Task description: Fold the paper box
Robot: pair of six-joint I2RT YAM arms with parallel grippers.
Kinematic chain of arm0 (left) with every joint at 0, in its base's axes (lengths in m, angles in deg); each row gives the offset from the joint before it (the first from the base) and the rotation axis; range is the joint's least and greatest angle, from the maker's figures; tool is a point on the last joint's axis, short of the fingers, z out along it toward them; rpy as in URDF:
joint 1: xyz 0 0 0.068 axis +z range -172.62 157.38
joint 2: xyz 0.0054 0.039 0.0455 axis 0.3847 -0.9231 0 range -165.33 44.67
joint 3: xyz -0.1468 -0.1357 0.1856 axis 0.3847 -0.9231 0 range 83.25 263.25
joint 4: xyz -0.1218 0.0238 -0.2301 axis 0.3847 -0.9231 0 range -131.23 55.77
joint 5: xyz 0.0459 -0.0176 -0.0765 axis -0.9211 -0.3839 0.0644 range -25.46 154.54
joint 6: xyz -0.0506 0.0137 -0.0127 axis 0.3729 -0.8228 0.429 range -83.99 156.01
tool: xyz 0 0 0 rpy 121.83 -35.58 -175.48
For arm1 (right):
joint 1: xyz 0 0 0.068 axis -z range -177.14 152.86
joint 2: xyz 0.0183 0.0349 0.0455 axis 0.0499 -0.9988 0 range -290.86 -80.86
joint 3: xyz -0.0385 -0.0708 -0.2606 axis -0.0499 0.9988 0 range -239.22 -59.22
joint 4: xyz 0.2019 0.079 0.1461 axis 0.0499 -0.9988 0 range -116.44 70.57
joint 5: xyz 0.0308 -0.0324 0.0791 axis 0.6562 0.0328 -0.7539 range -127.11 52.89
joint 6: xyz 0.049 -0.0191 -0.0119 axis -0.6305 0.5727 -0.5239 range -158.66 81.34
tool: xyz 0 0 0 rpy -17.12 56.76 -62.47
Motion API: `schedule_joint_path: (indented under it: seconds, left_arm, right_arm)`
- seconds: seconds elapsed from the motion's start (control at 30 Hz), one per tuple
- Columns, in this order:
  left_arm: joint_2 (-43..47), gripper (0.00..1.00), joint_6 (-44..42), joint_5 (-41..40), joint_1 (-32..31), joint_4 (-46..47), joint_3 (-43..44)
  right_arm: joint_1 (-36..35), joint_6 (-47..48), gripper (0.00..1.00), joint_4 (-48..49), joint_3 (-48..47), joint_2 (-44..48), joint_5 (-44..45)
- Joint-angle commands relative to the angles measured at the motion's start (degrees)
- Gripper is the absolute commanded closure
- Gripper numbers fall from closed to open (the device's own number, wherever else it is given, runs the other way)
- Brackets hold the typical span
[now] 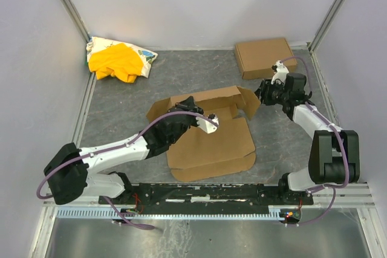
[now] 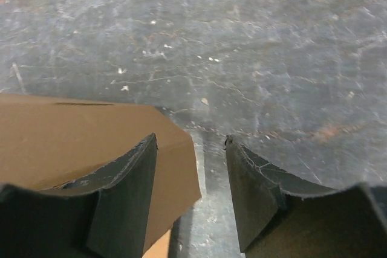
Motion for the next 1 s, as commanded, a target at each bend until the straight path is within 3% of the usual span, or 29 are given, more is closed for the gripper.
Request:
schedule_joint_path:
  seconds: [0.0, 0.53, 0.83, 0.97]
  left_arm:
    - [-3.52, 0.97, 3.67, -0.01, 1.32, -0.59, 5.7]
    - [-12.72, 0.97, -3.7, -9.26, 1.7, 6.03, 6.39]
    - [-14.9, 0.97, -3.7, -10.57, 1.83, 8.68, 7.92]
    - [-15.74, 0.97, -2.71, -12.5, 1.7, 7.91, 9.12]
  right_arm:
    - [-0.12, 0.22, 0.43, 10.87, 0.69, -0.11, -9.7]
    - [-1.19, 2.53, 0.43, 13.42, 2.97, 0.05, -13.34]
    - [-1.19, 2.94, 0.44, 9.11, -0.09, 0.41, -6.08]
    - [-1.19, 1.56, 0.48, 1.28, -2.43, 0.93, 4.01]
